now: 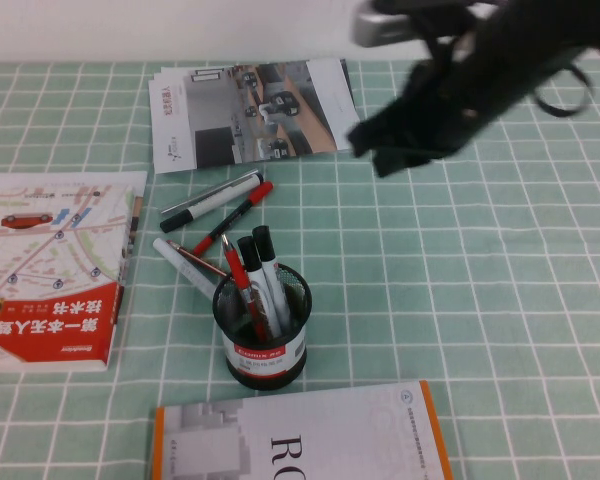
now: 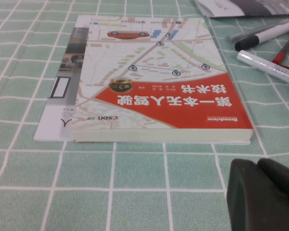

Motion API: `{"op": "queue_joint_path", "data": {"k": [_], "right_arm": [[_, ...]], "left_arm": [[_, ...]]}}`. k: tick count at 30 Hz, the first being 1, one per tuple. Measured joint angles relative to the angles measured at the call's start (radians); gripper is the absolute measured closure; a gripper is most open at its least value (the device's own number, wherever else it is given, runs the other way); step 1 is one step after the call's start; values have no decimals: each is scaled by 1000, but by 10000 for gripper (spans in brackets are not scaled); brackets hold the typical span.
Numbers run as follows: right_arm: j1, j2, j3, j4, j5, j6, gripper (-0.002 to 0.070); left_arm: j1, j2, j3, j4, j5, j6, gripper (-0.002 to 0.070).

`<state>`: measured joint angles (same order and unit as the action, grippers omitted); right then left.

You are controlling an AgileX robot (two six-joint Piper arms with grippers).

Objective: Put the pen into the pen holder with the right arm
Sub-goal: Pick up the pen on the table

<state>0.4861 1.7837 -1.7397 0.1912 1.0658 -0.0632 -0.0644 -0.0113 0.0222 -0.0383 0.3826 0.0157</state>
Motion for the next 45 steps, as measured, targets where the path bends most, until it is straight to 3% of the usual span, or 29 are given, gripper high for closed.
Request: {"op": "queue_joint_path", "data": {"k": [12,19,29,45], "right_arm": [[137,368,-466,-4,36,-82,696],[151,535,-638,-4,27,-6,662],[151,655,-682,-4,-73,178,391],[161,712,-689,-110,-168,318,360]], "left_arm": [[0,0,0,0,0,0,679],[0,0,0,0,0,0,679],[0,0,0,0,0,0,679],[0,0,0,0,0,0,679]]}}
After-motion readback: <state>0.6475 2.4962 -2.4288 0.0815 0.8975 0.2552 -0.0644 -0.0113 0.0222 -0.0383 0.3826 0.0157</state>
